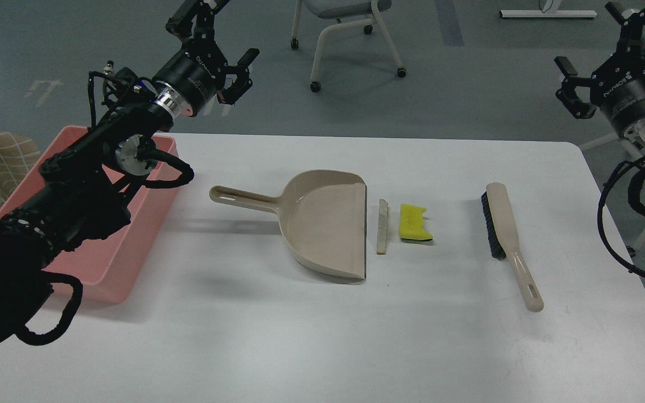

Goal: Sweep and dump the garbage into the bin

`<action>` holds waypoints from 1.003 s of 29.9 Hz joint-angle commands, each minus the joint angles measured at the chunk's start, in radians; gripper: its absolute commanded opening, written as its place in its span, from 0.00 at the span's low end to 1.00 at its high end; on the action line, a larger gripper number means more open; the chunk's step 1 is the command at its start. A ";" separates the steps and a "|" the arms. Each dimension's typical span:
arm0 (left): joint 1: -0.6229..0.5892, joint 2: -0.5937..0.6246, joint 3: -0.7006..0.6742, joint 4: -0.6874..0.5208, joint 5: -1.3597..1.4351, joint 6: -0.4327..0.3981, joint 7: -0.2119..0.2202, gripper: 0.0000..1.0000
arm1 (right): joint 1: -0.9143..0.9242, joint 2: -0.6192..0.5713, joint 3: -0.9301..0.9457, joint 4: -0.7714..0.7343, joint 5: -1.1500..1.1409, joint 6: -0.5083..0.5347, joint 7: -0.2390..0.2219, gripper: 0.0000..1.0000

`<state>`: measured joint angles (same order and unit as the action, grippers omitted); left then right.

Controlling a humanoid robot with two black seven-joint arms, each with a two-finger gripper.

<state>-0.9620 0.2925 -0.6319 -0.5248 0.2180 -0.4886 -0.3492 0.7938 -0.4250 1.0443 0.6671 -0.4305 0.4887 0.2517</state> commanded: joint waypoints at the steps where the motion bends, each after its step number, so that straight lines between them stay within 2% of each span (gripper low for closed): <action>1: 0.000 -0.004 0.001 0.017 0.001 0.000 -0.008 0.98 | -0.007 0.003 0.002 -0.003 0.001 0.000 0.000 1.00; 13: -0.009 -0.001 -0.012 0.008 -0.028 0.000 -0.005 0.98 | -0.001 0.083 -0.010 -0.034 -0.005 0.000 0.003 1.00; 30: -0.003 -0.009 -0.014 0.003 -0.062 0.000 -0.002 0.98 | 0.004 0.100 -0.012 -0.069 -0.008 0.000 0.001 1.00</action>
<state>-0.9666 0.2833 -0.6462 -0.5215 0.1565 -0.4887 -0.3558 0.7972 -0.3308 1.0324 0.6113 -0.4387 0.4887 0.2542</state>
